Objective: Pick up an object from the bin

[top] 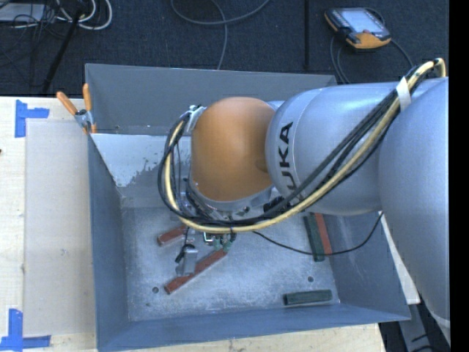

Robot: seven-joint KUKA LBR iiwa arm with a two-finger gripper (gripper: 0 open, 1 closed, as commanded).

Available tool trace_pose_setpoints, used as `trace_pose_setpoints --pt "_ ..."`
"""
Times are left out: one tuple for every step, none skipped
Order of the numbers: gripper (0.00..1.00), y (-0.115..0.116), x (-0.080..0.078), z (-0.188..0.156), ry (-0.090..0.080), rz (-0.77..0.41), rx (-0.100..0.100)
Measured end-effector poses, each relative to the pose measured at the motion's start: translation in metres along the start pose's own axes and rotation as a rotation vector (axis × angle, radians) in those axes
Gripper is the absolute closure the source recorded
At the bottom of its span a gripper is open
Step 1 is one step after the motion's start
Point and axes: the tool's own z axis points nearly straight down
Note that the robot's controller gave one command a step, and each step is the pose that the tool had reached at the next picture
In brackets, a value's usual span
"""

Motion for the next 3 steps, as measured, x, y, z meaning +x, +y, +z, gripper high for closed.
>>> trace_pose_setpoints --pt "0.0 0.0 -0.002 -0.004 -0.007 0.003 -0.002" --pt "0.0 -0.006 -0.011 0.025 -0.014 -0.071 -0.004" --pt "0.0 -0.025 -0.033 0.083 -0.013 -0.16 -0.003"
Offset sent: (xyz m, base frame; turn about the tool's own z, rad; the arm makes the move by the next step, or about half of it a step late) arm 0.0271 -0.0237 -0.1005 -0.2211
